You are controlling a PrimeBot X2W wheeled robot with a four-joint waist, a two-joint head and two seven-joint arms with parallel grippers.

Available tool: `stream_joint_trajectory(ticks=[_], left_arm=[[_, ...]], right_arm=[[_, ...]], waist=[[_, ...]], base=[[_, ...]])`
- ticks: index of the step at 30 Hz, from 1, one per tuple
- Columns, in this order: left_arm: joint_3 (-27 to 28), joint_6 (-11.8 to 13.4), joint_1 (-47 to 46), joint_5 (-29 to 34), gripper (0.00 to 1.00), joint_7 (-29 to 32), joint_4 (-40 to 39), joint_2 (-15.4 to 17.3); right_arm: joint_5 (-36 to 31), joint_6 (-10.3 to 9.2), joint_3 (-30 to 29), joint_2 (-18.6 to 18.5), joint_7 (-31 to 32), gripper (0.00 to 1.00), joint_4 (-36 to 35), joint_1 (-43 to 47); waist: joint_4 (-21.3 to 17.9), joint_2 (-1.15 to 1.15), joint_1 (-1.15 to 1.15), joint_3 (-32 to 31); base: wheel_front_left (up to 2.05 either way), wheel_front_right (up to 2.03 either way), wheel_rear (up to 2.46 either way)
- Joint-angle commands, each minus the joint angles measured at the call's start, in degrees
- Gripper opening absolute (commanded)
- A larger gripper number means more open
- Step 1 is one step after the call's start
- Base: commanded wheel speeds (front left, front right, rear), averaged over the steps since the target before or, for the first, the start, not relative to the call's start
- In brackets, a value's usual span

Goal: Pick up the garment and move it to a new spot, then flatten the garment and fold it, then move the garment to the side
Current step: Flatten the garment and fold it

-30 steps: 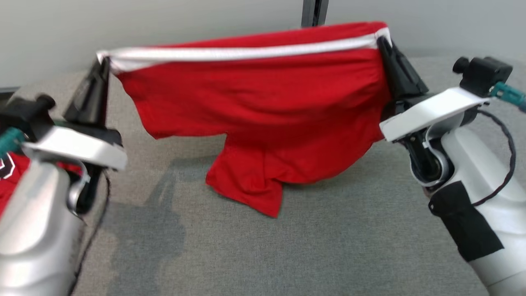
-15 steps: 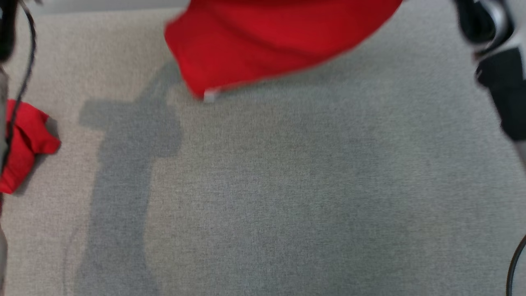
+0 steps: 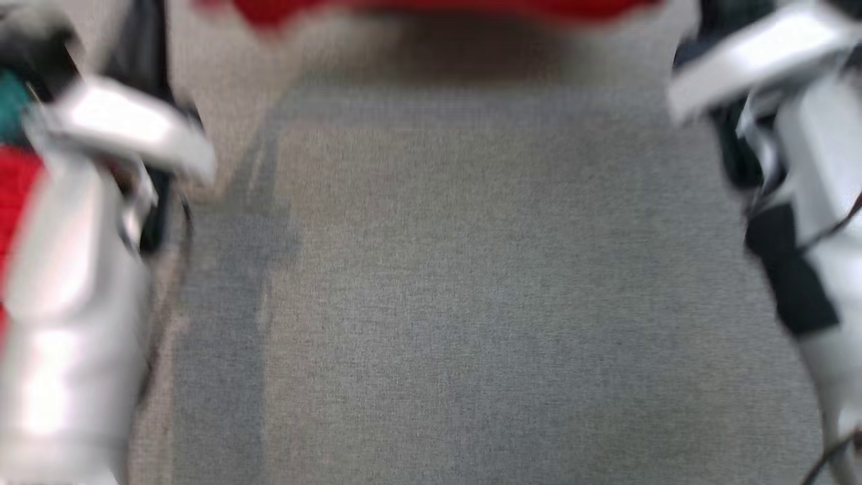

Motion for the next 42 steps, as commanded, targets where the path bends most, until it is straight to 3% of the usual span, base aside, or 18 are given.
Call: stream_joint_trajectory(ticks=[1, 9, 13, 19, 26, 33, 42], left_arm=[[1.6, -0.1, 6.0, -0.1, 0.0, -0.3, 0.4, -0.5], [5.8, -0.3, 29.3, 1.1, 0.0, -0.3, -0.2, -5.6], [5.3, -0.4, 34.8, 0.7, 0.0, -0.3, -2.0, -6.5], [4.9, -0.4, 45.5, -0.3, 0.0, -0.3, -5.3, -5.2], [7.5, -0.4, 52.4, -0.2, 0.0, -0.3, -10.5, -5.6], [4.3, -0.4, 42.2, 1.7, 0.0, -0.3, -11.9, -3.0], [-2.8, -0.4, 16.9, 5.0, 0.0, -0.2, -2.0, -0.5]], right_arm=[[2.2, -0.04, -0.1, -0.8, -0.3, 0.0, -0.9, 5.6], [7.7, -0.1, 4.5, -3.1, -0.3, 0.0, -6.2, 29.7], [7.8, -0.07, 7.7, -3.1, -0.3, 0.0, -8.2, 37.5], [8.6, -0.03, 11.1, -2.7, -0.3, 0.0, -10.9, 48.9], [11.1, -0.04, 10.3, -3.0, -0.3, 0.0, -14.1, 56.4], [12.8, -0.03, 5.3, 0.1, -0.3, 0.0, -17.5, 51.7], [12.9, -0.02, -1.6, 6.8, -0.3, 0.0, -15.1, 39.6]], waist=[[-0.8, 0.0, 0.0, -2.7], [-2.0, 0.0, 0.0, -11.6], [-1.8, 0.0, 0.0, -14.9], [-1.5, 0.0, 0.0, -20.6], [-2.0, 0.0, 0.0, -21.7], [-5.2, 0.0, 0.0, -14.6], [-9.7, 0.0, 0.0, -1.7]], base=[[0.0, 0.0, 0.0], [0.0, 0.0, 0.0], [0.0, 0.0, 0.0], [0.0, 0.0, 0.0], [0.0, 0.0, 0.0], [0.0, 0.0, 0.0], [0.0, 0.0, 0.0]])
